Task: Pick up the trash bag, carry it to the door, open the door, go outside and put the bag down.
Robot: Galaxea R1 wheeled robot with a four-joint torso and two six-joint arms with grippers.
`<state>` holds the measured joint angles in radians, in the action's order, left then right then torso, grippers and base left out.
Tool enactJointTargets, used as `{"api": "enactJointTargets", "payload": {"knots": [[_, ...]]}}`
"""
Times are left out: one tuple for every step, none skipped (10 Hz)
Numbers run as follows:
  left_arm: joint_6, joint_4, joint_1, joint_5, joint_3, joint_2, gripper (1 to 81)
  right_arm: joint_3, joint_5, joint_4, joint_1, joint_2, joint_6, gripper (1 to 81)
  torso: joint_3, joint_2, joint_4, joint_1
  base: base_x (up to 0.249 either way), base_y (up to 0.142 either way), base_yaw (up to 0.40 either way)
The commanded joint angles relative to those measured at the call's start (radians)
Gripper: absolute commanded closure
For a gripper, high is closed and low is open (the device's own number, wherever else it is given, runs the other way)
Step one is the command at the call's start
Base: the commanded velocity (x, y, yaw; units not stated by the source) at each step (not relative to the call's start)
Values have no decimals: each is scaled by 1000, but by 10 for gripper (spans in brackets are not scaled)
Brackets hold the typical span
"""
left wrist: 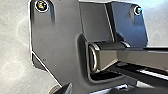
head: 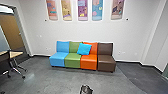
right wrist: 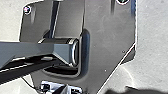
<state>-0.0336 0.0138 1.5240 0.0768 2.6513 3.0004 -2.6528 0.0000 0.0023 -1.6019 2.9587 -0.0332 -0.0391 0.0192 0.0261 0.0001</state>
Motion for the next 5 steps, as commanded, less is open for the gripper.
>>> {"api": "enactJointTargets", "payload": {"knots": [[-8,-11,-46,63,-5,-10,10,16,-61,-10,24,-16,-8,10,0,0,0,0,134,0,0],[-6,-12,-46,63,-5,-21,10,18,-61,-8,24,-30,-7,10,0,0,0,0,134,0,0],[-5,-12,-46,63,-5,-32,10,18,-60,-5,24,-45,-7,10,0,0,0,0,134,0,0],[-2,-12,-46,63,-5,-43,10,15,-55,1,24,-63,-7,10,0,0,0,0,134,0,0],[-2,-12,-44,64,-2,-46,10,11,-54,4,24,-73,-5,10,0,0,0,0,133,0,0]]}}
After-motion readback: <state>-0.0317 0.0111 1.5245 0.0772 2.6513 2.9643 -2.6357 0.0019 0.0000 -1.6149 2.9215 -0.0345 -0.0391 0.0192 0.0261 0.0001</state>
